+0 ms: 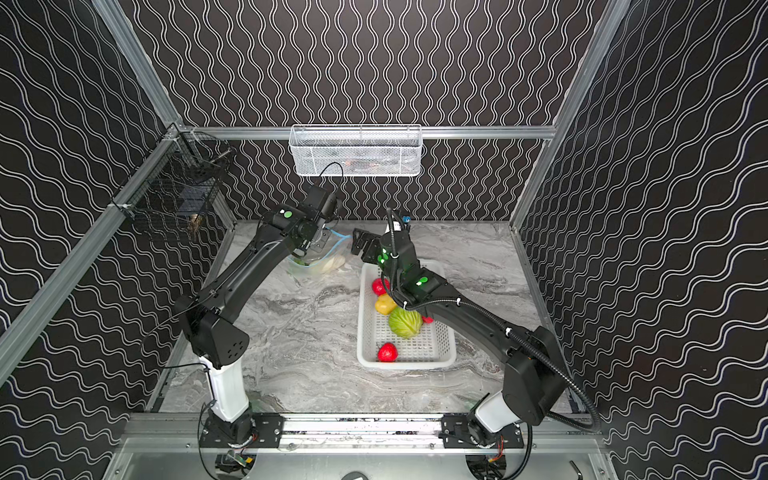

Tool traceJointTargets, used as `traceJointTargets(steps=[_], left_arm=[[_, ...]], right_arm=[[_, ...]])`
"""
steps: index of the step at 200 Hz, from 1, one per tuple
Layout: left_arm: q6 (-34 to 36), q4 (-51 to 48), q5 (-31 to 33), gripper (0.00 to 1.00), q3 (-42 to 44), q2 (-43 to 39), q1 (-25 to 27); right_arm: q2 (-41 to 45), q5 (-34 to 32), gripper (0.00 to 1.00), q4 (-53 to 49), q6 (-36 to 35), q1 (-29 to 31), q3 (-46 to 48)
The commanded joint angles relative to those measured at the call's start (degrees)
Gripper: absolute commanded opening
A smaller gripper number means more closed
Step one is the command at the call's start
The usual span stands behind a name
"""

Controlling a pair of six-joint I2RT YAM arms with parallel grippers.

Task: Place the food in the zip-top bag and seal the zipper
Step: 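Lower the radish into the bag and open the right gripper, then move the right gripper back over the basket above the green cabbage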

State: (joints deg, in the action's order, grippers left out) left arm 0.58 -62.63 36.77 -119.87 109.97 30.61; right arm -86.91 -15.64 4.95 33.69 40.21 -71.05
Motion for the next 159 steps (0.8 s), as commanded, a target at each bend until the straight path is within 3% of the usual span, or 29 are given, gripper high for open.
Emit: traceJointTargets(steps=[1,50,92,159], left_arm=[[1.28,1.35,3.04,0.00,0.47,0.15,-0.05],[2.56,2.53,5.18,0.00,2.04,-0.63,0.01],[2.81,2.81,5.78,0.00,3.11,-1.01,-0.11],[-0.03,-0.28,-2.51,0.00,0.53,-1.32,-0.08]], right_arm=[[-0.04,2.59,0.99,-8.40,-1.03,-1.64,-1.23],[-3.45,4.58,0.99,-20.40,-3.69,-3.62,-5.56],[-3.54,5.00,0.99,-24.93,-3.65,-4.08,-5.16],[-0.91,4.57,0.99,-31.15,0.24,-4.27,-2.12]])
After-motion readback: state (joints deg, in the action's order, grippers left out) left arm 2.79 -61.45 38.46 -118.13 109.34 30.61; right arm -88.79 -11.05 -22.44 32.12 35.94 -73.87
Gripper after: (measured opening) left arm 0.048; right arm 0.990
